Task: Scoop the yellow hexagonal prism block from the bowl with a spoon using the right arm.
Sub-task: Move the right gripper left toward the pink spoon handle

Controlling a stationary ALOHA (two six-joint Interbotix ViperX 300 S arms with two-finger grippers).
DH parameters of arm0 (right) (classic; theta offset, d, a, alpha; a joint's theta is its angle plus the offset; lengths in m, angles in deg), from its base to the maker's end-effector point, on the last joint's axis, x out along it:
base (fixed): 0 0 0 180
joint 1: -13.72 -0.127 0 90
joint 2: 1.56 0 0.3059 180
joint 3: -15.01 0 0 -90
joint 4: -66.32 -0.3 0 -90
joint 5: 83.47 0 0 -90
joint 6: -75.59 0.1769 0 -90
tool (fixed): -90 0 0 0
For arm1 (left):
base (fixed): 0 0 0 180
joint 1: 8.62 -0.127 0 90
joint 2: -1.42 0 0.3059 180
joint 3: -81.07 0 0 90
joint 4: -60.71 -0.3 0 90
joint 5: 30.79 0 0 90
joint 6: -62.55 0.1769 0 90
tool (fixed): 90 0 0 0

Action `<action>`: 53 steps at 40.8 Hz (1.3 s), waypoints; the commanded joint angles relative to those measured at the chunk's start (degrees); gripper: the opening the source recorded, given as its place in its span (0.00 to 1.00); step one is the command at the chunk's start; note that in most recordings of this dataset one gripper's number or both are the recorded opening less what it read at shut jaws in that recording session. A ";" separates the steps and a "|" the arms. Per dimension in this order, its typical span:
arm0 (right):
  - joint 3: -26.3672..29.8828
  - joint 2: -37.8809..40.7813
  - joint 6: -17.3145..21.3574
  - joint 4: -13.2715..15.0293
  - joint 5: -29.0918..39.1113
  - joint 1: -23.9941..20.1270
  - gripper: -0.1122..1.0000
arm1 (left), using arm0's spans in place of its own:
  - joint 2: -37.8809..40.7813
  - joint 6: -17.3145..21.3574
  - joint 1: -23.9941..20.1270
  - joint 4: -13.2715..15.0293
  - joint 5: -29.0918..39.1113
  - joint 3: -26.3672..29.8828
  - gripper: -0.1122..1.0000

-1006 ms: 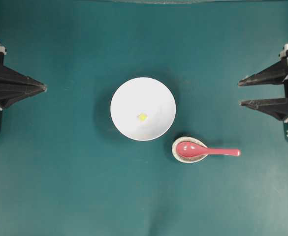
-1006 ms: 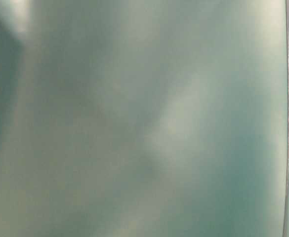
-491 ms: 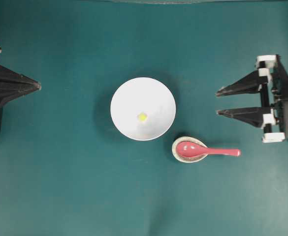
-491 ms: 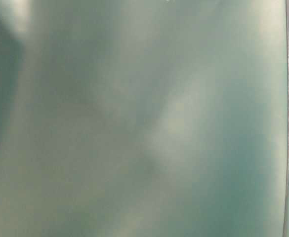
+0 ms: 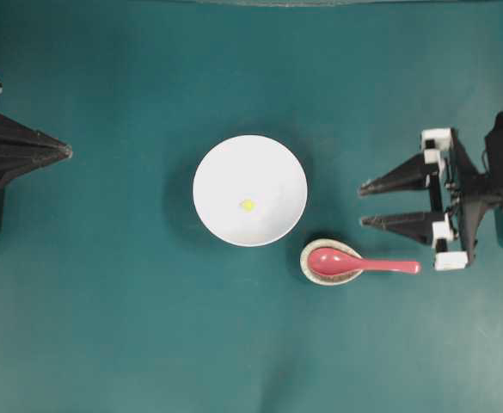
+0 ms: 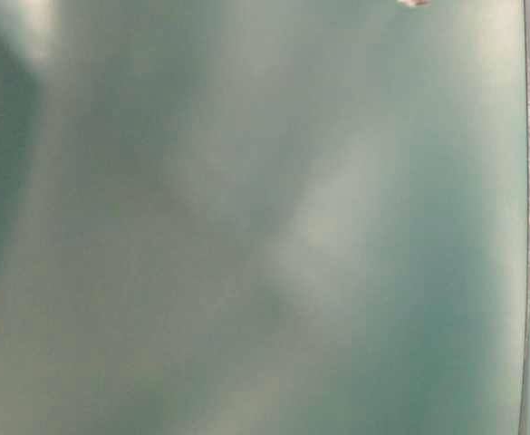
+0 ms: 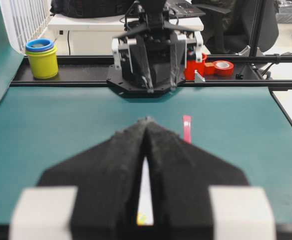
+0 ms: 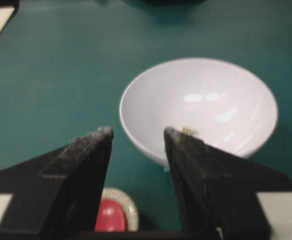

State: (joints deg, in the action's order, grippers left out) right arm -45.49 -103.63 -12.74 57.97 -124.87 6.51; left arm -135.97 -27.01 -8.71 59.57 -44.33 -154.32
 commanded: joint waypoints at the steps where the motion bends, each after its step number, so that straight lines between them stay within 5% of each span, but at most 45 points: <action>1: -0.26 2.90 -0.18 -2.20 -5.27 -2.46 0.57 | 0.26 0.09 -0.09 -0.18 -0.09 1.58 0.09; 13: -2.11 15.73 -0.18 -12.22 -19.69 -10.99 0.57 | 0.35 0.09 -0.09 -0.18 1.23 1.58 0.09; 25: -2.20 23.29 0.97 -21.62 -25.40 -19.95 0.57 | 0.53 0.09 -0.09 -0.18 1.23 1.58 0.09; 41: -2.64 26.37 1.05 -26.72 -25.05 -24.35 0.57 | 0.70 0.09 -0.09 -0.18 1.32 1.49 0.09; 53: -2.72 29.18 1.23 -27.42 -24.96 -24.61 0.57 | 0.70 0.09 -0.09 -0.18 1.32 1.41 0.09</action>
State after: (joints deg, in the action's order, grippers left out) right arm -48.39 -74.53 -11.59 30.64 -149.56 -17.57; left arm -135.80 -27.01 -8.71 59.57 -42.74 -154.32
